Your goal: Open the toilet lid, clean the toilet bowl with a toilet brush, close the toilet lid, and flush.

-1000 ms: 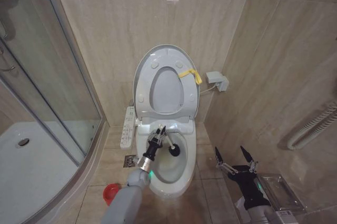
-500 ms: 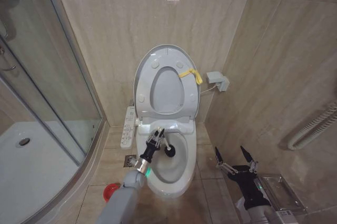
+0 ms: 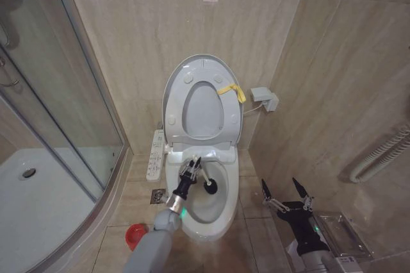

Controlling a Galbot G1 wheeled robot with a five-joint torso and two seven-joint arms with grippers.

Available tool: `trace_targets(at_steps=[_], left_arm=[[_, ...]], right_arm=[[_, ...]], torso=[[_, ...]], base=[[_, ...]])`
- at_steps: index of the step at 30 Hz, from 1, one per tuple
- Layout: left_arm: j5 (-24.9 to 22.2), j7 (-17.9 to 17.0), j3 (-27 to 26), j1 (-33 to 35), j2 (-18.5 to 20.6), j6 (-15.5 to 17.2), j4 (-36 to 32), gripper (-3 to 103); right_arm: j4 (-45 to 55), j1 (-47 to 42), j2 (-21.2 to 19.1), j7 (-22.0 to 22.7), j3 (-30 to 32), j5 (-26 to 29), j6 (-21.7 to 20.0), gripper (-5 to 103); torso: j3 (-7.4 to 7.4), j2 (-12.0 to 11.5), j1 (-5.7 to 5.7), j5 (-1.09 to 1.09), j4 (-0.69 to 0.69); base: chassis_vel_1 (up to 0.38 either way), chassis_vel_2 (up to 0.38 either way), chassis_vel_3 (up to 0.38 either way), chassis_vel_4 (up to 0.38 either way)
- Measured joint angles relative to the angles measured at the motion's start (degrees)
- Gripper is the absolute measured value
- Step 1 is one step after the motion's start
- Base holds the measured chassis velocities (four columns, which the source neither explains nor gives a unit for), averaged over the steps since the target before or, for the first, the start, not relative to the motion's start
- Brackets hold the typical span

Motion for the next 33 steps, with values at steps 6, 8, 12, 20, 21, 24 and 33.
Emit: trace_targets(at_steps=[6,8,12,20,21,24,33], left_arm=[[2.9,-1.6,-0.5,-1.0,0.8,-0.4,-1.2,21],[1.2,-2.0,-0.2,-1.3,0.2,-0.2,-1.6,21],[-4.9,-2.2,1.4,-1.3,-1.5,1.5,-2.6,21],[-1.9,-1.2,0.6,-0.9,-2.3,0.4,0.1,21],[-1.4,-1.2,0.4,-0.6,-1.5,0.3,0.0,21],[-1.0,-1.6,0.2,-0.1,-0.2,0.3,-1.7,21],[-5.0,-3.3,1.1,-0.6,-1.5,2.0,-4.0,21]], right_arm=[[0.0,0.0,0.0,0.0,0.0,0.0,0.0,100],[0.0,0.0,0.0,0.0,0.0,0.0,0.0,100],[0.0,0.0,0.0,0.0,0.0,0.0,0.0,100],[0.0,0.0,0.0,0.0,0.0,0.0,0.0,100],[0.0,0.0,0.0,0.0,0.0,0.0,0.0,100],[0.0,0.0,0.0,0.0,0.0,0.0,0.0,100],[0.0,0.0,0.0,0.0,0.0,0.0,0.0,100]], torso=[[0.0,0.0,0.0,0.0,-0.03],[0.0,0.0,0.0,0.01,-0.02],[0.0,0.0,0.0,0.0,-0.05],[0.0,0.0,0.0,0.0,-0.03],[0.0,0.0,0.0,0.0,-0.02],[0.0,0.0,0.0,0.0,-0.01],[0.0,0.0,0.0,0.0,-0.04]], base=[[0.0,0.0,0.0,0.0],[0.0,0.0,0.0,0.0],[0.0,0.0,0.0,0.0],[0.0,0.0,0.0,0.0],[0.0,0.0,0.0,0.0],[0.0,0.0,0.0,0.0],[0.0,0.0,0.0,0.0]])
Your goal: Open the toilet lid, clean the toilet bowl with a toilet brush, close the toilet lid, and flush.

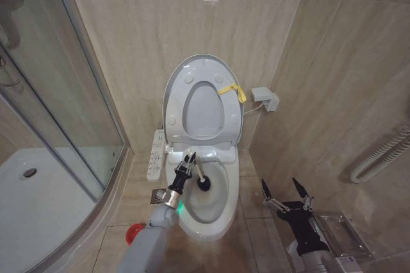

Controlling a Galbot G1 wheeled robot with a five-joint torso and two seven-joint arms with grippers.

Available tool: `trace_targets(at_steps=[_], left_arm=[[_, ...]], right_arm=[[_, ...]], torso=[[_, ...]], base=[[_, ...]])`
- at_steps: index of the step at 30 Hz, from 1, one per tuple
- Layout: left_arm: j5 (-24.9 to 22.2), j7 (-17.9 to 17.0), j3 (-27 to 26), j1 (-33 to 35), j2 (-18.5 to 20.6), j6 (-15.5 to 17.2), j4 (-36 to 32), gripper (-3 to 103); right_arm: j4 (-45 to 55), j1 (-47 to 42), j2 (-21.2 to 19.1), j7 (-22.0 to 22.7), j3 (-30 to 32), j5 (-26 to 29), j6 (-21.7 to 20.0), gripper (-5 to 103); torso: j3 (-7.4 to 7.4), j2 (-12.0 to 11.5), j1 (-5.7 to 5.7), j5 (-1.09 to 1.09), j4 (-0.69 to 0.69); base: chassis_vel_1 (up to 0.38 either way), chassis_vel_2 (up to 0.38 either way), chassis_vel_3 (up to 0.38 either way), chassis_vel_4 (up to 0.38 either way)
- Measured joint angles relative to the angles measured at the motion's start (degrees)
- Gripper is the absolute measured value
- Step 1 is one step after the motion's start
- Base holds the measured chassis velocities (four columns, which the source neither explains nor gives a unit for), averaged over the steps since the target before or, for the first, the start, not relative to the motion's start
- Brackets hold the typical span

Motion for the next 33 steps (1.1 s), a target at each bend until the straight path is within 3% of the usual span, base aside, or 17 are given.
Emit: trace_targets(at_steps=[3,6,10,16,28,30,33], left_arm=[[-0.5,0.0,0.1,0.0,-0.7,0.1,0.4,21],[7.4,0.0,-1.1,0.0,-0.7,-2.0,3.3,21],[10.3,0.0,-1.7,0.5,0.7,-3.1,3.8,21],[10.8,-0.1,-1.9,1.5,2.8,-3.4,0.6,21],[6.8,-2.3,-0.2,6.6,7.4,0.2,-16.9,21],[6.8,-2.4,-0.2,7.1,7.9,0.3,-17.2,21],[10.0,-2.1,-0.2,7.9,10.0,-1.9,-11.4,21]], right_arm=[[0.0,0.0,0.0,0.0,0.0,0.0,0.0,100],[0.0,0.0,0.0,0.0,0.0,0.0,0.0,100],[0.0,0.0,0.0,0.0,0.0,0.0,0.0,100],[0.0,0.0,0.0,0.0,0.0,0.0,0.0,100],[0.0,0.0,0.0,0.0,0.0,0.0,0.0,100],[0.0,0.0,0.0,0.0,0.0,0.0,0.0,100],[0.0,0.0,0.0,0.0,0.0,0.0,0.0,100]], torso=[[0.0,0.0,0.0,0.01,0.0],[0.0,0.0,0.0,0.0,0.02],[0.0,0.0,0.0,0.0,0.03],[0.0,0.0,0.0,0.0,0.03],[0.0,0.0,0.0,0.0,0.01],[-0.01,0.0,0.0,0.0,0.0],[0.0,0.0,0.0,0.0,0.03]], base=[[0.0,0.0,0.0,0.0],[0.0,0.0,0.0,0.0],[0.0,0.0,0.0,0.0],[0.0,0.0,0.0,0.0],[0.0,0.0,0.0,0.0],[0.0,0.0,0.0,0.0],[0.0,0.0,0.0,0.0]])
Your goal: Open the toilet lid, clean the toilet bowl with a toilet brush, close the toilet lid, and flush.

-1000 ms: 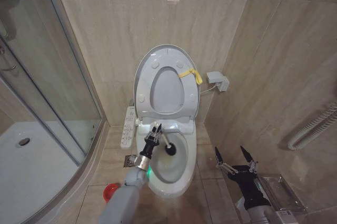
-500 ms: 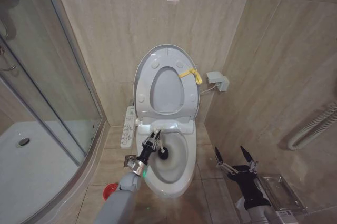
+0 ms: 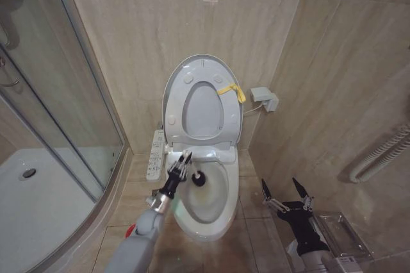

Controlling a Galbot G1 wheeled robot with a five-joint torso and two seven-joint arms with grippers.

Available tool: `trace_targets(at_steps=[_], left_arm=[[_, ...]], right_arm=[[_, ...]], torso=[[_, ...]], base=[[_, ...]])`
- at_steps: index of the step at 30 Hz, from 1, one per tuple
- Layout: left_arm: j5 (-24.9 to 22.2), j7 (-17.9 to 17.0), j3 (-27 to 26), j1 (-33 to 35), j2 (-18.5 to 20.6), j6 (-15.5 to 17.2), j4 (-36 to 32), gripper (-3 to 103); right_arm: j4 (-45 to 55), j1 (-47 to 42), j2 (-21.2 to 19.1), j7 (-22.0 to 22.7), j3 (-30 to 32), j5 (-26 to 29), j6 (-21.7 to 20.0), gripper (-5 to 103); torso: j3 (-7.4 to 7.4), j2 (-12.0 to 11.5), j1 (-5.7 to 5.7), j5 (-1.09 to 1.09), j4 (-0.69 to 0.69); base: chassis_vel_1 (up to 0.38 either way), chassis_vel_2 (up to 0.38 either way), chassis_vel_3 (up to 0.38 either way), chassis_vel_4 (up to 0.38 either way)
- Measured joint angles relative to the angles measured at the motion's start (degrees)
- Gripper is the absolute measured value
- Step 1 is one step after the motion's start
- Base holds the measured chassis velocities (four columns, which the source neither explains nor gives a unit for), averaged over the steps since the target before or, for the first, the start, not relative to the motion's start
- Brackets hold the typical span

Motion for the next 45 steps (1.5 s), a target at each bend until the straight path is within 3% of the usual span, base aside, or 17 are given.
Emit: trace_targets(at_steps=[9,21,23,26,27,31,33,35,45], left_arm=[[-0.3,1.4,-0.2,-2.8,-1.7,-2.0,8.3,21],[0.1,2.2,1.0,-8.5,-6.4,-1.4,18.7,21],[-0.3,2.2,1.0,-8.4,-6.4,-1.6,18.0,21],[-3.7,2.6,0.7,-5.2,-4.1,-0.9,7.4,21],[-3.7,2.6,0.7,-5.2,-4.1,-0.9,7.4,21],[-6.4,3.3,-0.3,-0.1,-0.6,0.3,-3.4,21],[-6.4,3.3,-0.3,-0.1,-0.6,0.3,-3.4,21],[-6.9,3.9,-1.4,4.6,1.0,1.2,-10.6,21],[-4.1,2.0,-4.3,9.3,0.6,0.8,-12.6,21]], right_arm=[[0.0,0.0,0.0,0.0,0.0,0.0,0.0,100],[0.0,0.0,0.0,0.0,0.0,0.0,0.0,100],[0.0,0.0,0.0,0.0,0.0,0.0,0.0,100],[0.0,0.0,0.0,0.0,0.0,0.0,0.0,100],[0.0,0.0,0.0,0.0,0.0,0.0,0.0,100],[0.0,0.0,0.0,0.0,0.0,0.0,0.0,100],[0.0,0.0,0.0,0.0,0.0,0.0,0.0,100],[0.0,0.0,0.0,0.0,0.0,0.0,0.0,100],[0.0,0.0,0.0,0.0,0.0,0.0,0.0,100]], torso=[[0.0,0.0,0.0,0.01,-0.04],[0.0,0.0,0.01,0.02,-0.02],[0.01,0.0,0.01,0.01,-0.02],[0.0,0.0,0.01,0.0,-0.03],[0.0,0.0,0.01,0.0,-0.03],[0.0,0.0,0.0,0.01,0.0],[0.0,0.0,0.0,0.01,0.0],[0.0,0.0,0.0,0.0,-0.02],[0.0,0.0,0.0,0.0,-0.02]], base=[[0.0,0.0,0.0,0.0],[0.0,0.0,0.0,0.0],[0.0,0.0,0.0,0.0],[0.0,0.0,0.0,0.0],[0.0,0.0,0.0,0.0],[0.0,0.0,0.0,0.0],[0.0,0.0,0.0,0.0],[0.0,0.0,0.0,0.0],[0.0,0.0,0.0,0.0]])
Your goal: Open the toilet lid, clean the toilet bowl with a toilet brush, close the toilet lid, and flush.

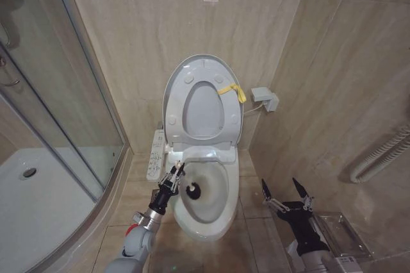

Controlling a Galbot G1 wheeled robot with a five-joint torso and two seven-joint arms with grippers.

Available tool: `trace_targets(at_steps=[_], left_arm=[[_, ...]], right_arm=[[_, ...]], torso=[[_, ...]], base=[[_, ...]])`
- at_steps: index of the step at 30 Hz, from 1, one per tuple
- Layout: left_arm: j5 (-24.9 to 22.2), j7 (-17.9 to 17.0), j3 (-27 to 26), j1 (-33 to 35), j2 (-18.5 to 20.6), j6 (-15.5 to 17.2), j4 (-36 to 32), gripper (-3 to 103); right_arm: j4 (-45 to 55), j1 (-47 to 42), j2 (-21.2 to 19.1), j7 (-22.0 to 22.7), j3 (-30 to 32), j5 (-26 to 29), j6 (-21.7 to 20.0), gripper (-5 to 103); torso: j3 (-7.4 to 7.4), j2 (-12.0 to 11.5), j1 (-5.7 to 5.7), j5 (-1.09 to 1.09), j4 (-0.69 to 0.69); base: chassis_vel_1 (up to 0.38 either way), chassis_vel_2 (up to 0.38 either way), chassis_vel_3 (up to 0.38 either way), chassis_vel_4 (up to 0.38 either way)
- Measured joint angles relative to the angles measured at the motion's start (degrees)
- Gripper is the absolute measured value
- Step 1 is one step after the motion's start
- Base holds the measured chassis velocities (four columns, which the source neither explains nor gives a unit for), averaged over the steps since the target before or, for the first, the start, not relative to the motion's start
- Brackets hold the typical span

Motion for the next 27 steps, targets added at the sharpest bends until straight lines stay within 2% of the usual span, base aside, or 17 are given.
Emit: trace_targets(at_steps=[7,17,20,24,27], left_arm=[[0.3,-0.6,-1.0,1.8,-0.6,1.0,-1.4,21],[2.1,-0.6,-1.9,1.5,-1.0,0.6,-2.3,21],[1.9,-0.8,-2.1,2.3,-0.6,0.9,-5.5,21],[1.5,-1.8,-3.2,6.1,1.0,2.7,-15.6,21],[2.0,-2.1,-4.0,8.2,1.4,3.0,-19.7,21]], right_arm=[[0.0,0.0,0.0,0.0,0.0,0.0,0.0,100],[0.0,0.0,0.0,0.0,0.0,0.0,0.0,100],[0.0,0.0,0.0,0.0,0.0,0.0,0.0,100],[0.0,0.0,0.0,0.0,0.0,0.0,0.0,100],[0.0,0.0,0.0,0.0,0.0,0.0,0.0,100]], torso=[[0.0,0.0,0.0,0.02,0.01],[0.0,0.0,0.0,0.0,0.0],[0.0,0.0,0.0,0.0,0.0],[0.0,0.0,0.0,0.01,0.0],[0.0,0.0,0.0,0.01,0.0]], base=[[0.0,0.0,0.0,0.0],[0.0,0.0,0.0,0.0],[0.0,0.0,0.0,0.0],[0.0,0.0,0.0,0.0],[0.0,0.0,0.0,0.0]])
